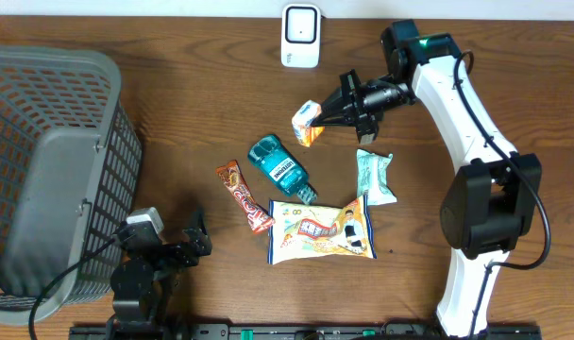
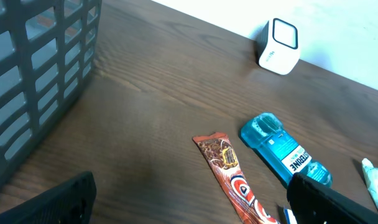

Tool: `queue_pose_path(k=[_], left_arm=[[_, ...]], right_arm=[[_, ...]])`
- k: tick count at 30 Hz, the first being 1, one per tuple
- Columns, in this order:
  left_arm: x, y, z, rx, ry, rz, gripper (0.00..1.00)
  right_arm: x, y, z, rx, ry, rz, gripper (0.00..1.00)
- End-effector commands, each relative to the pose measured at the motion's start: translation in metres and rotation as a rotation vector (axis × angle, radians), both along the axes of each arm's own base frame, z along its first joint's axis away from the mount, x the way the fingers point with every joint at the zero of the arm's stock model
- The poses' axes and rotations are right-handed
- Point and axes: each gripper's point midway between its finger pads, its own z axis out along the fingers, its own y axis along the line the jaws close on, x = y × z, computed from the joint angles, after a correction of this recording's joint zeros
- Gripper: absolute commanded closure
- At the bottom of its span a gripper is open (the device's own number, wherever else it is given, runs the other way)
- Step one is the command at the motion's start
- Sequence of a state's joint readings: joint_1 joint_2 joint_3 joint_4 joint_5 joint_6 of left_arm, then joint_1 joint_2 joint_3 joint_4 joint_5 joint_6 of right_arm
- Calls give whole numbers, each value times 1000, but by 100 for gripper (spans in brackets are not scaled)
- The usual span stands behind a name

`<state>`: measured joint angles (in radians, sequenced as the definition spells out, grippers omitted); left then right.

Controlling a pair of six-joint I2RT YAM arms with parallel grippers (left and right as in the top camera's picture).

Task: Scan the item barcode
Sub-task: 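Carry the orange package to the scanner and hold it over the window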

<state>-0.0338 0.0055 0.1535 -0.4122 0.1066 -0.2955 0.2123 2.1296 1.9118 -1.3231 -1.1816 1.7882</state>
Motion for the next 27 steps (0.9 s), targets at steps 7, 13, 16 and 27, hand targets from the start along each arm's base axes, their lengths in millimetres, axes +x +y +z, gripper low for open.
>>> queue_pose_path(k=[7, 13, 16, 27], left_arm=[[0, -1, -2, -13, 4, -2, 2], [0, -1, -2, -13, 4, -2, 2], [0, -1, -2, -13, 4, -2, 2], [0, -1, -2, -13, 4, -2, 2]], right_arm=[[-1, -1, 5, 16, 217, -78, 99], [6, 0, 3, 59, -40, 2, 98], [11, -6, -13, 35, -475, 178, 99], [30, -16, -66, -148, -1402, 865, 99]])
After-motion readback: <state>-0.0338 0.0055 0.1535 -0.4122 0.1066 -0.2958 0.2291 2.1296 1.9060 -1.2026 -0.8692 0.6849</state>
